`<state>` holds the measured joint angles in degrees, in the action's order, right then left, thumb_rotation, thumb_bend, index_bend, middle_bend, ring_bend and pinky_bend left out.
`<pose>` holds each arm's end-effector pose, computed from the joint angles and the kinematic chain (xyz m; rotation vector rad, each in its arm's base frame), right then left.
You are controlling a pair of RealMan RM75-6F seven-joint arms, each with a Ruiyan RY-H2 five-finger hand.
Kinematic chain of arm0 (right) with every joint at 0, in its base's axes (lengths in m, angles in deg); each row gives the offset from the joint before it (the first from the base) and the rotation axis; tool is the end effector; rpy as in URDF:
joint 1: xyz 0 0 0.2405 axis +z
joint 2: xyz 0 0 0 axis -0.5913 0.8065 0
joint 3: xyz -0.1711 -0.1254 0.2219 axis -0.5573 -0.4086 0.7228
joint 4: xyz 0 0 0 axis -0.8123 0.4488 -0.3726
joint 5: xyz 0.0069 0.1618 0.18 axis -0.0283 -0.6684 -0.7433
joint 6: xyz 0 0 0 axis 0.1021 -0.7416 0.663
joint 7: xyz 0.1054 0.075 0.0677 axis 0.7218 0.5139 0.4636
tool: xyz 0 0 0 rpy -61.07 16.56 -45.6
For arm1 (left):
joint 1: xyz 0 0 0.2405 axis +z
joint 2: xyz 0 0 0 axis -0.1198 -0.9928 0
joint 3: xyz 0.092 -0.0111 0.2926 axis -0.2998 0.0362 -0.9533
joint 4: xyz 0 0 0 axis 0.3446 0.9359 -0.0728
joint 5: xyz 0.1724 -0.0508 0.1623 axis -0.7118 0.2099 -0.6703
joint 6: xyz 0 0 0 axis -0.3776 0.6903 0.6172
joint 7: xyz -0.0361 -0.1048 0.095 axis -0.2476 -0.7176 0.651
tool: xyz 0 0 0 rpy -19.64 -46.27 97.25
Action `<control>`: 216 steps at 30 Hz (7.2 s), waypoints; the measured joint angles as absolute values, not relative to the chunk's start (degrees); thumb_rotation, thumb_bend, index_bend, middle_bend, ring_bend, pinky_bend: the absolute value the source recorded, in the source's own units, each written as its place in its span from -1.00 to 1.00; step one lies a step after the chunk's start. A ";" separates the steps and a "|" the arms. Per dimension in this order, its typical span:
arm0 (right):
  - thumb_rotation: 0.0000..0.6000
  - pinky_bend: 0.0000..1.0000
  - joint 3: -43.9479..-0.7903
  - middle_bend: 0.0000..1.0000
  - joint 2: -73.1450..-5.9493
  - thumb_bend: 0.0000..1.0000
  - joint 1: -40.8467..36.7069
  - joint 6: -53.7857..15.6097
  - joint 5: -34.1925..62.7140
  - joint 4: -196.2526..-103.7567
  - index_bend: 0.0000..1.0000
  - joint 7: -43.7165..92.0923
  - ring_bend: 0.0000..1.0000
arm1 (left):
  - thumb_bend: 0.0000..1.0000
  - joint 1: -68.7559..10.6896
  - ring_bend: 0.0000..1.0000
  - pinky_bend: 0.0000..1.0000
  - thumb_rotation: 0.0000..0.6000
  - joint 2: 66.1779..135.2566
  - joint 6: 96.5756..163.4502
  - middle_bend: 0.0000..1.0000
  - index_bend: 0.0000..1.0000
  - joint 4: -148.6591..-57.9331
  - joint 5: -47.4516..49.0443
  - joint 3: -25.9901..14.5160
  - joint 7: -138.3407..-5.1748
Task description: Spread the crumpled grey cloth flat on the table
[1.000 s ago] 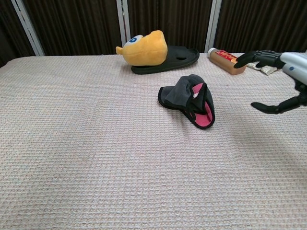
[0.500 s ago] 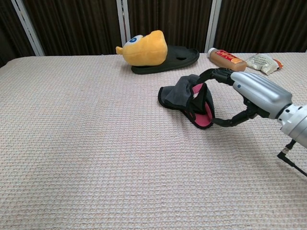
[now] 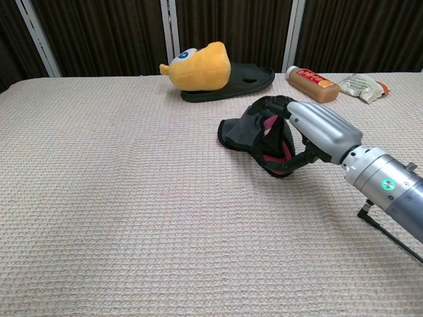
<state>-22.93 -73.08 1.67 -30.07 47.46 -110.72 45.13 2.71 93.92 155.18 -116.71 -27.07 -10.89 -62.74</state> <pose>-0.2165 -0.3808 -0.1285 1.7457 -0.8544 1.4438 -0.3602 0.1855 0.0896 -1.3878 -0.7882 -0.9203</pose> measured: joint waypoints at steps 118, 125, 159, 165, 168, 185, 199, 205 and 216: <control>1.00 -0.62 -12.71 -0.47 -49.68 0.13 11.10 -34.93 39.35 -149.37 0.33 22.54 -0.72 | -1.00 -2.13 -1.00 -1.00 1.00 95.05 149.41 -1.00 -1.00 -122.39 -23.21 -7.58 -61.59; 1.00 -0.62 -9.27 -0.46 -47.32 0.14 13.42 -31.61 36.51 -152.63 0.34 18.59 -0.72 | -0.99 -6.08 -1.00 -1.00 1.00 97.70 145.97 -1.00 -1.00 -124.21 -20.02 -3.96 -59.27; 1.00 -0.62 -4.27 -0.45 -51.16 0.13 22.41 -27.49 29.07 -153.49 0.36 3.81 -0.72 | -0.97 -29.68 -1.00 -1.00 1.00 120.02 130.95 -1.00 -0.78 -114.31 0.45 12.34 -54.34; 1.00 -0.62 -2.85 -0.45 -52.25 0.13 23.66 -27.79 26.91 -154.21 0.36 1.10 -0.72 | -0.95 -31.59 -1.00 -1.00 1.00 122.68 130.61 -1.00 -0.68 -112.46 3.32 13.01 -53.96; 1.00 -0.62 -1.51 -0.45 -52.72 0.13 24.88 -27.34 25.24 -153.68 0.36 -0.30 -0.72 | -0.94 -32.01 -1.00 -1.00 1.00 123.70 130.33 -1.00 -0.65 -111.57 4.61 12.84 -54.34; 1.00 -0.62 -0.58 -0.44 -54.24 0.14 27.50 -27.64 22.82 -152.72 0.36 -2.01 -0.72 | -0.49 -36.16 -1.00 -1.00 1.00 129.12 130.56 -0.98 -0.11 -100.78 4.23 12.28 -56.48; 1.00 -0.62 -0.65 -0.44 -53.63 0.13 27.18 -28.68 21.65 -154.12 0.36 -2.51 -0.72 | -0.22 -37.23 -1.00 -1.00 1.00 131.06 133.04 -0.88 0.25 -95.70 2.59 12.31 -58.87; 1.00 -0.62 -1.06 -0.44 -53.26 0.13 26.75 -29.29 21.27 -155.17 0.36 -3.25 -0.72 | -0.08 -36.91 -1.00 -1.00 1.00 130.60 133.05 -0.86 0.30 -95.66 2.69 11.97 -59.19; 1.00 -0.62 -1.79 -0.44 -52.28 0.14 25.69 -29.91 20.54 -156.43 0.36 -3.50 -0.72 | -0.03 -36.32 -1.00 -0.99 1.00 128.10 133.37 -0.81 0.36 -97.89 2.27 11.65 -58.92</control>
<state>-1.79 -52.28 25.69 -29.91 20.54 -156.43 -3.50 -36.32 128.10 133.37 -97.89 2.27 11.65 -58.92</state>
